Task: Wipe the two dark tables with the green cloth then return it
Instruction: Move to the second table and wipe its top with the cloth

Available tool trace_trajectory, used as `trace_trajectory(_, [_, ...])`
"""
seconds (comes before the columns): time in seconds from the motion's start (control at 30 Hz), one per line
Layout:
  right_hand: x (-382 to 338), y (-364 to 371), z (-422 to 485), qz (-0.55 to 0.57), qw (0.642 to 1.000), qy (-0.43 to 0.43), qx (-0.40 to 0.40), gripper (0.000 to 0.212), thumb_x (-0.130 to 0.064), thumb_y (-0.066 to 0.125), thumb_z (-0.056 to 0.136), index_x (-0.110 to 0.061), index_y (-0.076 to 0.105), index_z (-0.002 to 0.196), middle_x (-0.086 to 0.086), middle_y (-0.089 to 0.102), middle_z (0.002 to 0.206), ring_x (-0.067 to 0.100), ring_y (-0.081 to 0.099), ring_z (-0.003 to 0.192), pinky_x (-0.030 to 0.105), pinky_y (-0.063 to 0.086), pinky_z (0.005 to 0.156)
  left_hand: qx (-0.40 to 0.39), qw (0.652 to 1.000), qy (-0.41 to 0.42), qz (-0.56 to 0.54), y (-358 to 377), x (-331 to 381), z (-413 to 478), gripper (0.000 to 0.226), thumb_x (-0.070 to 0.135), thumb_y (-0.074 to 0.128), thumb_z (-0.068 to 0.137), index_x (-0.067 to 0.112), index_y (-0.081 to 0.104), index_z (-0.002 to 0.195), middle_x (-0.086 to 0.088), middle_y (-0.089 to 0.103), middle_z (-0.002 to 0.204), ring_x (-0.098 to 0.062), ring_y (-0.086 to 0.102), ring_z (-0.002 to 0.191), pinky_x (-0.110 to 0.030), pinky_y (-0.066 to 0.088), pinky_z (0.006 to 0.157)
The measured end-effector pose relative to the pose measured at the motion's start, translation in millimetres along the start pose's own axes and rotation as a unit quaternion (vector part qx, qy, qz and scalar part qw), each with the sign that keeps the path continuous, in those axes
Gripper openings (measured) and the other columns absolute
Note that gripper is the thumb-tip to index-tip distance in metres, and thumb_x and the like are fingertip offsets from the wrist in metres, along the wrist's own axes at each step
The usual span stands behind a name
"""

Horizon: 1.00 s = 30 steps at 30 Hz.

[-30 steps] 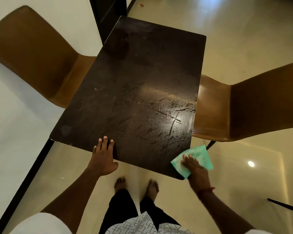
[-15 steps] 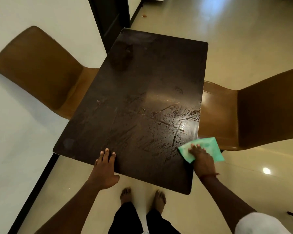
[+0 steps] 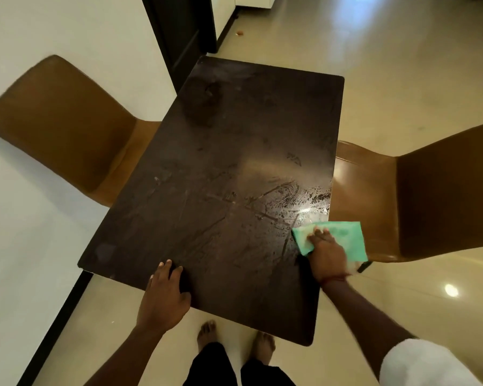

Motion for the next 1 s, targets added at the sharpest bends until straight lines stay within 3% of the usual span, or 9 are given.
trace_trajectory(0.17, [-57,40,-49,-0.067,0.944,-0.323,-0.015,0.039,-0.014,0.044,0.075,-0.012,0.071,0.103,0.012,0.068,0.114,0.031,0.063,0.106,0.040,0.035,0.103,0.039,0.999,-0.006,-0.024,-7,0,13,0.065,0.032,0.062,0.089,0.015,0.039,0.147,-0.008,0.024,0.160,-0.028,0.016,0.149,-0.046,0.027,0.117])
trace_trajectory(0.23, [-37,17,-23,-0.076,0.928,-0.365,0.004,0.035,-0.012,0.047,0.077,-0.014,0.071,0.103,0.010,0.068,0.114,0.028,0.064,0.105,0.039,0.053,0.088,0.037,0.999,0.005,-0.025,-9,-2,19,0.067,0.033,0.062,0.090,0.015,0.035,0.149,-0.007,0.020,0.161,-0.028,0.013,0.149,-0.047,0.027,0.117])
trace_trajectory(0.33, [8,-23,33,-0.033,0.993,-0.115,0.012,0.039,0.000,0.056,0.075,-0.016,0.069,0.109,0.011,0.062,0.125,0.030,0.061,0.110,0.039,0.055,0.081,0.025,1.000,0.005,-0.012,-14,-11,32,0.072,0.040,0.060,0.090,0.018,0.029,0.151,-0.008,0.014,0.162,-0.029,0.007,0.150,-0.048,0.021,0.118])
trace_trajectory(0.43, [7,-23,46,-0.023,0.998,0.066,0.006,0.044,-0.002,0.064,0.074,-0.013,0.064,0.116,0.020,0.056,0.129,0.037,0.060,0.107,0.041,0.049,0.083,0.005,1.000,-0.018,-0.025,-17,-16,41,0.074,0.045,0.059,0.090,0.019,0.029,0.152,-0.008,0.016,0.162,-0.032,0.009,0.149,-0.050,0.024,0.117])
trace_trajectory(0.53, [-47,16,18,-0.035,0.996,-0.078,-0.040,0.051,0.001,0.078,0.053,-0.014,0.071,0.101,0.016,0.066,0.116,0.038,0.064,0.103,0.041,0.056,0.068,-0.007,0.999,-0.031,-0.040,-17,-17,43,0.076,0.050,0.058,0.089,0.019,0.028,0.152,-0.007,0.014,0.163,-0.033,0.008,0.149,-0.051,0.026,0.117])
trace_trajectory(0.7, [-63,23,2,-0.039,0.935,-0.348,-0.062,0.054,-0.006,0.085,0.053,-0.019,0.071,0.104,0.007,0.067,0.118,0.027,0.063,0.108,0.042,0.056,0.081,-0.062,0.998,-0.010,-0.022,-21,-20,42,0.083,0.056,0.053,0.089,0.023,0.015,0.155,-0.004,0.001,0.164,-0.031,-0.001,0.150,-0.048,0.021,0.119])
trace_trajectory(0.83, [-1,-17,61,0.010,0.999,-0.042,-0.012,0.053,-0.002,0.070,0.070,-0.019,0.062,0.119,0.014,0.060,0.127,0.034,0.061,0.107,0.040,0.051,0.087,-0.116,0.993,0.007,0.006,-28,-21,41,0.087,0.056,0.052,0.089,0.026,0.006,0.156,-0.002,-0.006,0.164,-0.031,-0.005,0.150,-0.046,0.020,0.118])
trace_trajectory(0.9, [-2,-18,67,0.011,0.996,0.083,0.019,0.048,-0.003,0.065,0.074,-0.015,0.061,0.120,0.020,0.058,0.126,0.037,0.061,0.101,0.040,0.047,0.086,-0.129,0.992,0.005,0.008,-28,-18,40,0.089,0.056,0.053,0.088,0.025,0.003,0.156,-0.002,-0.011,0.163,-0.031,-0.009,0.149,-0.047,0.019,0.118])
trace_trajectory(1.0, [-59,16,40,-0.009,0.999,0.003,-0.032,0.051,-0.005,0.066,0.070,-0.015,0.060,0.119,0.019,0.056,0.129,0.037,0.058,0.110,0.040,0.048,0.087,-0.135,0.991,0.003,0.004,-28,-15,41,0.090,0.054,0.053,0.088,0.024,0.002,0.156,-0.003,-0.012,0.163,-0.032,-0.011,0.149,-0.048,0.017,0.119])
Point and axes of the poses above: each hand's wrist, its own z-axis towards the middle knuckle, its own y-axis out of the palm, x = y × z, the point moved 5 cm from there along z, towards the middle knuckle
